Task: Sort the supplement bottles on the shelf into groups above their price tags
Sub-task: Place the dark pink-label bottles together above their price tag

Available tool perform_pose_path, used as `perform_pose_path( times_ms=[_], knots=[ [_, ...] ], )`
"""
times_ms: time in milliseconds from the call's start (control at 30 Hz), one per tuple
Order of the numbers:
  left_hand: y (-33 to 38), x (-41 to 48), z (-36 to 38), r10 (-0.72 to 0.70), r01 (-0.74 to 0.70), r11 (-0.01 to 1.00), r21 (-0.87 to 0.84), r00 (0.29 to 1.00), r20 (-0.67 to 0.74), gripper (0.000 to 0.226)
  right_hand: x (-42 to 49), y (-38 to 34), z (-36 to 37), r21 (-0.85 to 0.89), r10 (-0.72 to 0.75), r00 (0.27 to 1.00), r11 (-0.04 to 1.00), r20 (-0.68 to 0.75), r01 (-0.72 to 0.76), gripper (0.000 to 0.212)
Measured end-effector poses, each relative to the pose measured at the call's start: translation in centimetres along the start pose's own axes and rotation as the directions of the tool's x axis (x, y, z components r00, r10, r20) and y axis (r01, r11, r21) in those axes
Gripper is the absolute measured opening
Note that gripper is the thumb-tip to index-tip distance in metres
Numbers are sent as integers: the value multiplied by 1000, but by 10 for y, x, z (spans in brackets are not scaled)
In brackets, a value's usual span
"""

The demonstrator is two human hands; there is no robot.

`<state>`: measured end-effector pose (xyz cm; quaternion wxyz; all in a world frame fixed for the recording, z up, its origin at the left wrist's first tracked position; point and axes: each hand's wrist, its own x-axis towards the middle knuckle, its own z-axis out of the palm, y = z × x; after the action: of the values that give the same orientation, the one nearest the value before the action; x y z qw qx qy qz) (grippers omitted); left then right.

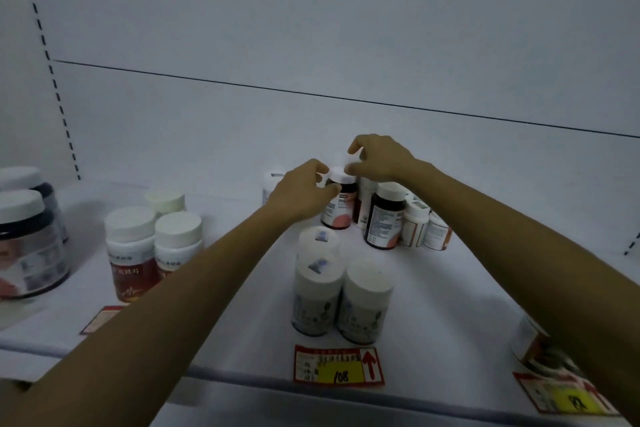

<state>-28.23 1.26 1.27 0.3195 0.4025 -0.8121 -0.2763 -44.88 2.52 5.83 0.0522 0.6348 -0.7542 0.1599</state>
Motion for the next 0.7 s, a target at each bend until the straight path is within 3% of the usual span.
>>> perform_pose_path(
  times_ms=[367,467,700],
  knots=[
    [-39,5,3,-65,67,985,-157,998,14,32,29,-24,41,-137,97,995,986,34,-91,43],
    [-43,5,3,-77,77,973,-216,997,7,30,28,-27,41,-56,110,994,992,-6,-111,39],
    [-31,-1,-4,-74,62,963,-261,997,-38,38,7,-50,9,211,127,958,975,-257,-73,35]
  ],
)
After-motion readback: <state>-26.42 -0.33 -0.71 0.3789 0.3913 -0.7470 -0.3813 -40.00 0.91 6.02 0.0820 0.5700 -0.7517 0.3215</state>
